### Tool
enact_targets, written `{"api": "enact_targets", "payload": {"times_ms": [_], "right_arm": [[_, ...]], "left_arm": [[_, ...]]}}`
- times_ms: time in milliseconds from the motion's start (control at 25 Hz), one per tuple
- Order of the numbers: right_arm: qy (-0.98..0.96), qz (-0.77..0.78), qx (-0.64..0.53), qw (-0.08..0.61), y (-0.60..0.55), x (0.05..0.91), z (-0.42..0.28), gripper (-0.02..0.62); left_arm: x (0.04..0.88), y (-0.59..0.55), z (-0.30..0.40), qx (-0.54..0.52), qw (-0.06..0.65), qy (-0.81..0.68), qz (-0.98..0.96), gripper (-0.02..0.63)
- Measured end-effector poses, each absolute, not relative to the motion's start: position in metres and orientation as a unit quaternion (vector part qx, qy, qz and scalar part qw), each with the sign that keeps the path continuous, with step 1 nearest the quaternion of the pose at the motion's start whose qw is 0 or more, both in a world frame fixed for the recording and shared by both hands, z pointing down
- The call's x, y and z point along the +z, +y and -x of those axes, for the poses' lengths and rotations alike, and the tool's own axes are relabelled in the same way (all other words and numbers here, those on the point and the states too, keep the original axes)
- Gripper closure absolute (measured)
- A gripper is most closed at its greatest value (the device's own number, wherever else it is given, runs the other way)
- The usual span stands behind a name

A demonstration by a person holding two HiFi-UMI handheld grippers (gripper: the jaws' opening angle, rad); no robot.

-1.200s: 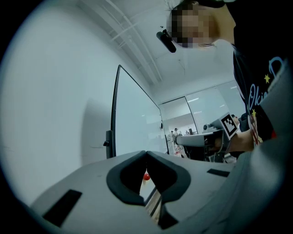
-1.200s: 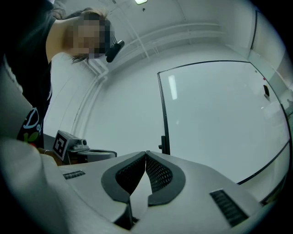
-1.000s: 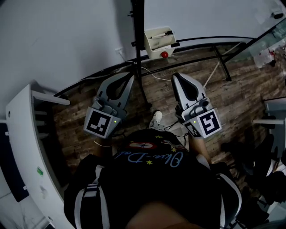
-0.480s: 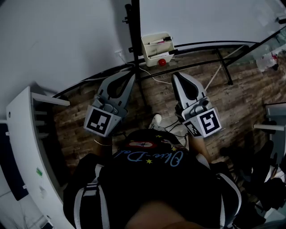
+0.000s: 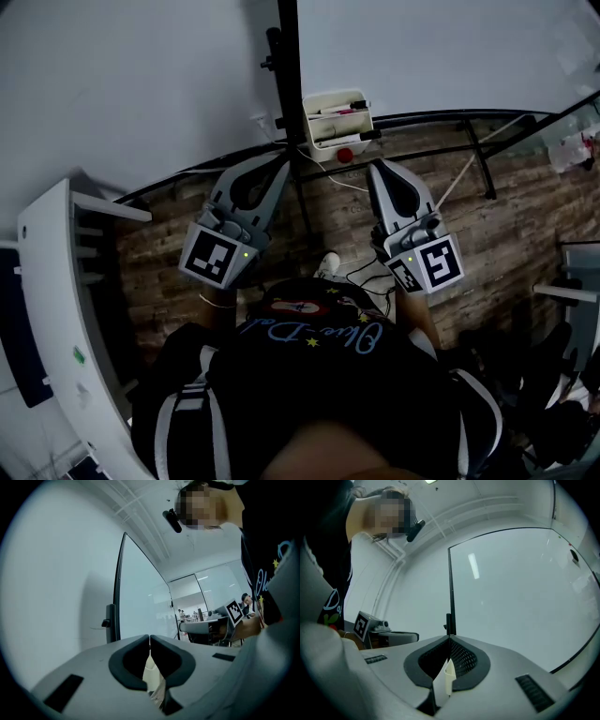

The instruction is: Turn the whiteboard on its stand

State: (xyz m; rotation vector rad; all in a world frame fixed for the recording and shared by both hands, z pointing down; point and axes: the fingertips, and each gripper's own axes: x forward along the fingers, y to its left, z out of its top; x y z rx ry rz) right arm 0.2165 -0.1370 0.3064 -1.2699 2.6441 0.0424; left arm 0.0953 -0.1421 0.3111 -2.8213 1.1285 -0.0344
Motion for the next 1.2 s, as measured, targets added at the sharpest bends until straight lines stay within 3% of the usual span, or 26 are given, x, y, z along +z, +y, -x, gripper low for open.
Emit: {"api": "enact_targets", "payload": {"times_ms": [800,1200], "right_arm": [[0.922,0.374,0.022,0.103,-0.174,0.301,-0.200,0.558],[0.912,0.397,0.031,0.097,-0.194,0.291,-0.180,0.563]], "left_arm": [[0.315,-0.182,-0.090,-0.013,0.043,0.414,0.909,0.580],[0.316,-0.221,-0.076,-0.019,0.027,0.384,0.923,0.537]]}}
